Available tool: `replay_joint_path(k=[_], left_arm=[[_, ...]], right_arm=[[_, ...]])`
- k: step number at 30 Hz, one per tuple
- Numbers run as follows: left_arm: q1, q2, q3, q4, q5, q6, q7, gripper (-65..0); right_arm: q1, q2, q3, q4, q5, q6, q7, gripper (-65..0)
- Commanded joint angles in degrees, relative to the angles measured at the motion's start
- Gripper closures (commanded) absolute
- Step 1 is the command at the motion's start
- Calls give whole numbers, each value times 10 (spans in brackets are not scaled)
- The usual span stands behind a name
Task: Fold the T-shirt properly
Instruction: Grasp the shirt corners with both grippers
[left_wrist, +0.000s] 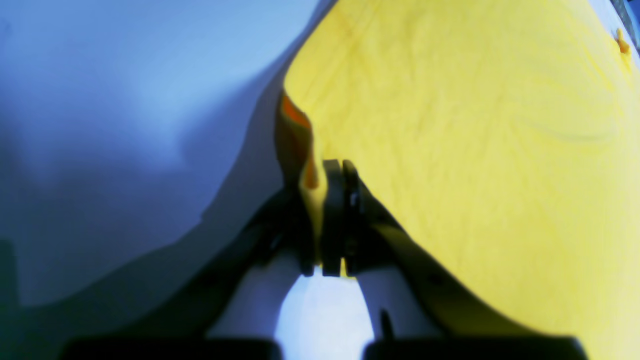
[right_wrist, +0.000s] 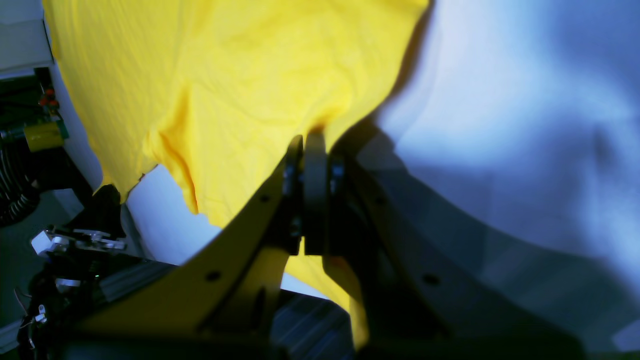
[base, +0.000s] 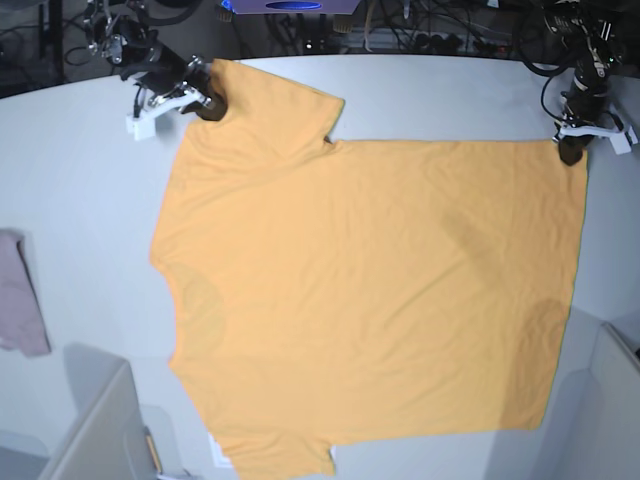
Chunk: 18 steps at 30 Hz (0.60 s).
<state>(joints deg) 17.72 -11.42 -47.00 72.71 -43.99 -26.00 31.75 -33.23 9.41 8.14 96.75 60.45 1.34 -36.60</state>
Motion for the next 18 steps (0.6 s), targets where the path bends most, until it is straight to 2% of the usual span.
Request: replay_joint_path(k=[1,8,18], left_arm=[[12,-4,3,8,9,1,14,0],[44,-4,2,43,10,2,14,0],[105,0,3,138,10,3,13,0]], right_arm=[[-5,5,3,7,-12,-15,-3,0],[-17,4,37,11,-11,-14,-6,0],[-44,2,36,112,-11,-13,-6,0]])
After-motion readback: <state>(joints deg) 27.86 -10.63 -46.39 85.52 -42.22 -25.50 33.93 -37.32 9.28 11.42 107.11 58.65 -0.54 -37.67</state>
